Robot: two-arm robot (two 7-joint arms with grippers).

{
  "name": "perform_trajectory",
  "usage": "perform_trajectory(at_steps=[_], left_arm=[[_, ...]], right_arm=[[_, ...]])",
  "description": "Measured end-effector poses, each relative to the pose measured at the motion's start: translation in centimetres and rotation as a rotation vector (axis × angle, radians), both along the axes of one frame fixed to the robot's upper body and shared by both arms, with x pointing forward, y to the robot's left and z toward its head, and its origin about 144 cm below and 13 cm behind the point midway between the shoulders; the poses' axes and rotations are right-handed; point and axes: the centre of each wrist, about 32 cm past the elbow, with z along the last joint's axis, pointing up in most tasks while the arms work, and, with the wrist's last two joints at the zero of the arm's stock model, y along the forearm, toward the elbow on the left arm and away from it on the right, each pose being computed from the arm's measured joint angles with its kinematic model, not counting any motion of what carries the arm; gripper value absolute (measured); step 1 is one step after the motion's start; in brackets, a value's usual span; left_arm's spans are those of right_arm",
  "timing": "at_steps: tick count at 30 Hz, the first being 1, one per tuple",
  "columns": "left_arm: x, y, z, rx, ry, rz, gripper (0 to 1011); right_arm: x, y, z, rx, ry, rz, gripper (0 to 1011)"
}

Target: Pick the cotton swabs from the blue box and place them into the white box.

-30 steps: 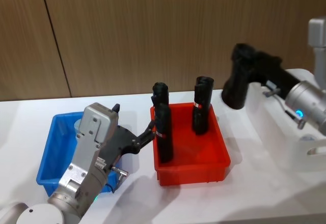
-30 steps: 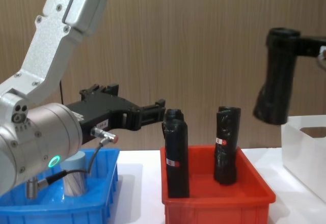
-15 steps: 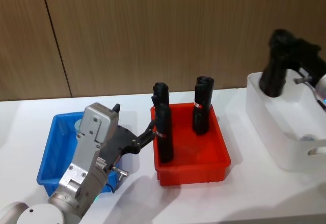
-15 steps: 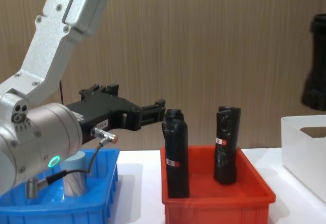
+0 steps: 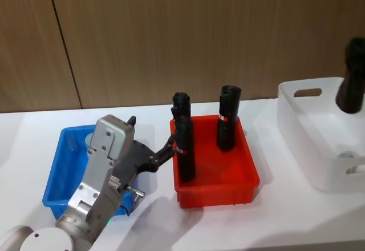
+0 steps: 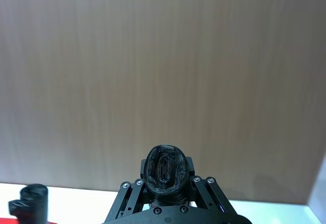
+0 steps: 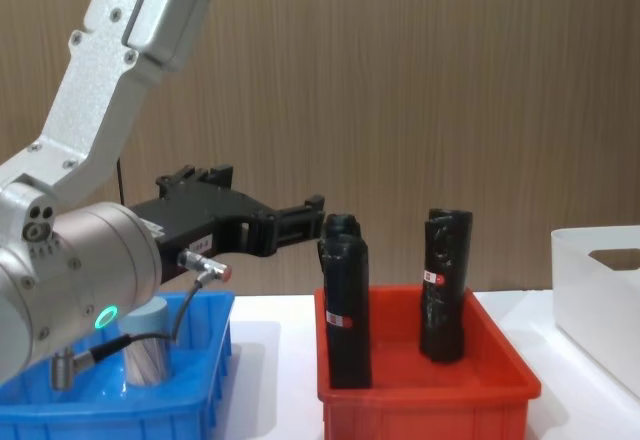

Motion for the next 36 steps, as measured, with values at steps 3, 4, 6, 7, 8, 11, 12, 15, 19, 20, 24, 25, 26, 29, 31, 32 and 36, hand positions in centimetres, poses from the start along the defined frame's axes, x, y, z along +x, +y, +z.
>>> perform_trajectory(at_steps=[3,4,6,7,8,11,12,15,19,20,24,25,26,29,31,32,36], left_arm=[[0.0,0.0,0.0,0.000,0.000,0.000,1004],[0.0,0.0,0.0,0.000,0.000,0.000,1004],[0.0,0.0,0.0,0.000,0.000,0.000,1004],[0.0,0.0,0.0,0.000,0.000,0.000,1004],[0.0,0.0,0.0,0.000,0.000,0.000,1004],[0.0,0.0,0.0,0.000,0.000,0.000,1004],[0.0,0.0,0.0,0.000,0.000,0.000,1004],[0.0,0.0,0.0,0.000,0.000,0.000,1004],[0.0,0.0,0.0,0.000,0.000,0.000,1004],[0.0,0.0,0.0,0.000,0.000,0.000,1004],[0.0,0.0,0.0,0.000,0.000,0.000,1004],[0.0,0.0,0.0,0.000,0.000,0.000,1004],[0.0,0.0,0.0,0.000,0.000,0.000,1004],[0.0,0.0,0.0,0.000,0.000,0.000,1004],[0.0,0.0,0.0,0.000,0.000,0.000,1004],[0.0,0.0,0.0,0.000,0.000,0.000,1004],[0.0,0.0,0.0,0.000,0.000,0.000,1004]], right_arm=[[0.2,-0.6,-0.4,0.000,0.022,-0.019,351],[0.2,-0.9,-0.6,-0.001,0.030,-0.026,351],[0.3,-1.1,-0.7,-0.002,0.040,-0.033,351],[0.4,-1.3,-0.9,-0.002,0.048,-0.037,351],[0.5,-1.4,-1.0,-0.002,0.052,-0.039,351],[0.6,-1.6,-1.3,0.000,0.065,-0.041,360],[0.7,-1.7,-1.3,0.000,0.068,-0.040,367],[0.8,-1.9,-1.6,0.002,0.078,-0.039,463],[1.0,-2.1,-1.8,0.004,0.087,-0.035,578],[1.0,-2.1,-1.8,0.004,0.087,-0.035,599],[1.0,-2.3,-2.0,0.008,0.090,-0.033,746],[1.0,-2.3,-2.0,0.008,0.090,-0.033,774],[1.0,-2.4,-2.0,0.010,0.090,-0.032,792],[1.0,-2.5,-2.0,0.011,0.089,-0.030,876],[1.0,-2.6,-2.0,0.011,0.086,-0.030,933],[1.0,-2.6,-2.0,0.011,0.085,-0.030,963],[0.9,-2.8,-2.0,0.012,0.082,-0.029,1001]])
